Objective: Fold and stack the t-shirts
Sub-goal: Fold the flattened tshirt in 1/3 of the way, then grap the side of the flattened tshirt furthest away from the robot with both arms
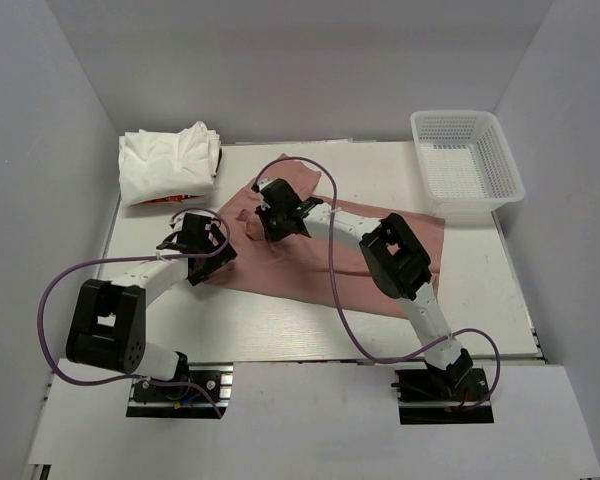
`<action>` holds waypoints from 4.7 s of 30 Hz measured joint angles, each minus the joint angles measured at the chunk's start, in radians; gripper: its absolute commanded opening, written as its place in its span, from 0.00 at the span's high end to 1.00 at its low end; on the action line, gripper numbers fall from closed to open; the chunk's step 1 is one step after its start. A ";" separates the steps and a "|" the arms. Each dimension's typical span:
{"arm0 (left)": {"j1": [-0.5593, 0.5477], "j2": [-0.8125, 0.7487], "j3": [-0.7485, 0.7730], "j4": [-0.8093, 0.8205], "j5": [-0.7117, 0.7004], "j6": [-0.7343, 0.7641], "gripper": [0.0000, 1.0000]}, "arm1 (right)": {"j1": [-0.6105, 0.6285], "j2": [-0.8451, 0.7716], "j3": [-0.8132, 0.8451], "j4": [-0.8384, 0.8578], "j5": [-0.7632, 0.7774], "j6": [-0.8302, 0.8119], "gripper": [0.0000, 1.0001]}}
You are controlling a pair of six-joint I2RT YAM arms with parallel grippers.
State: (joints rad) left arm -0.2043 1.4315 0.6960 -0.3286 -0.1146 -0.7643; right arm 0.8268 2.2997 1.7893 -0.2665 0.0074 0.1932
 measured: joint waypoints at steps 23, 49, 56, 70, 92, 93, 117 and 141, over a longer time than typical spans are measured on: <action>0.012 -0.084 -0.056 -0.049 0.018 -0.063 0.00 | -0.039 -0.034 0.008 -0.130 0.490 0.279 0.15; -0.002 -0.006 0.068 -0.220 0.153 -0.003 0.00 | -0.223 -0.916 -0.986 -0.253 0.396 0.485 0.09; -0.002 0.022 0.068 -0.186 0.150 0.000 0.00 | -0.288 -0.850 -1.022 -0.212 0.330 0.478 0.09; 0.000 -0.063 0.001 -0.212 0.088 -0.038 0.00 | -0.394 -0.500 -0.650 -0.146 0.404 0.456 0.09; -0.036 0.704 1.308 -0.321 0.061 0.395 0.00 | -0.431 -0.696 -0.619 -0.161 0.416 0.340 0.09; -0.037 0.783 1.409 -0.343 0.049 0.419 0.00 | -0.433 -0.692 -0.619 -0.162 0.416 0.335 0.09; -0.044 1.119 1.481 -0.111 -0.085 0.513 0.72 | -0.491 -0.633 -0.608 -0.227 0.443 0.333 0.09; -0.055 0.881 1.159 -0.004 -0.003 0.546 1.00 | -0.500 -0.114 -0.025 -0.428 0.653 0.698 0.09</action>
State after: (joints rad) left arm -0.2596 2.3123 1.8553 -0.3325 -0.1177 -0.2188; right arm 0.3267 2.1860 1.7645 -0.6945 0.6605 0.8909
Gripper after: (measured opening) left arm 0.020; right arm 0.907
